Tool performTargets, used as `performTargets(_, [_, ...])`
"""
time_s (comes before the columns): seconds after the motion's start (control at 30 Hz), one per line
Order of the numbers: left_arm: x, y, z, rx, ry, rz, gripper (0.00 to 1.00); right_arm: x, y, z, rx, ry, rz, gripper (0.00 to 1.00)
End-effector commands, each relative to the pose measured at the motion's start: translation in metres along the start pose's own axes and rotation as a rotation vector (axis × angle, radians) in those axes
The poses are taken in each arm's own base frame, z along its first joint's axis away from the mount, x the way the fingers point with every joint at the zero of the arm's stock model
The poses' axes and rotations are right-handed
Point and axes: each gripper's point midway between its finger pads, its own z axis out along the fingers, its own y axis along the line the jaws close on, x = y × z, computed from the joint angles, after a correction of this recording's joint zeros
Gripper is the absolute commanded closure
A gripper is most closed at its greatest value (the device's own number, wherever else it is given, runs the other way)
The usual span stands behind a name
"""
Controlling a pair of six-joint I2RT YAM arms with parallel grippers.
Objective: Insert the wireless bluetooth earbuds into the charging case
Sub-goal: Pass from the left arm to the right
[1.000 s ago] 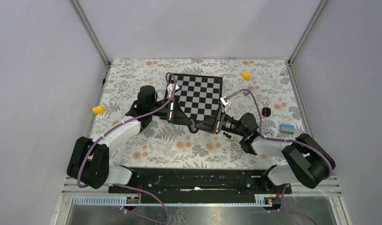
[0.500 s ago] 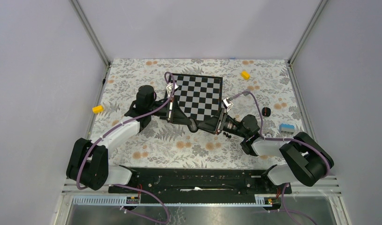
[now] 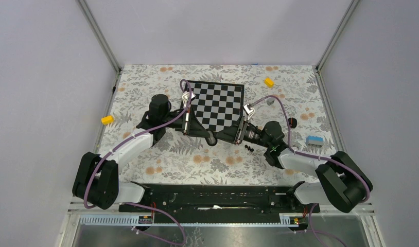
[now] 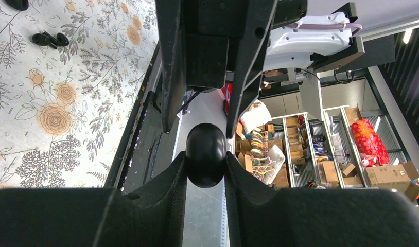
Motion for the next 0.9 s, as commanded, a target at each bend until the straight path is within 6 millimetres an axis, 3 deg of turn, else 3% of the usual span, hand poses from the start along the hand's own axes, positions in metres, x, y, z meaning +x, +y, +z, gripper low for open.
performTargets(0.0, [-0.002, -0.015, -0.002, 0.036, -0.002, 0.098, 1.00, -0.013, 0.015, 0.005, 0.011, 0.005, -0.126, 0.45])
performTargets(0.2, [-0.002, -0.017, -0.001, 0.041, 0.000, 0.108, 1.00, -0.004, 0.021, 0.010, -0.078, 0.069, -0.060, 0.46])
performTargets(0.27, [-0.002, -0.018, -0.001, 0.041, -0.001, 0.111, 1.00, -0.003, 0.023, 0.011, -0.114, 0.072, -0.030, 0.50])
performTargets(0.47, [-0.001, -0.018, -0.002, 0.039, -0.002, 0.108, 1.00, -0.003, 0.026, 0.012, -0.178, 0.072, 0.020, 0.69])
performTargets(0.63, [-0.002, -0.015, -0.002, 0.028, -0.007, 0.100, 1.00, -0.002, 0.024, 0.013, -0.180, 0.073, 0.026, 0.97])
performTargets(0.87, [-0.003, -0.008, -0.001, -0.009, -0.008, 0.090, 1.00, -0.007, -0.005, 0.011, 0.031, 0.035, -0.060, 0.99])
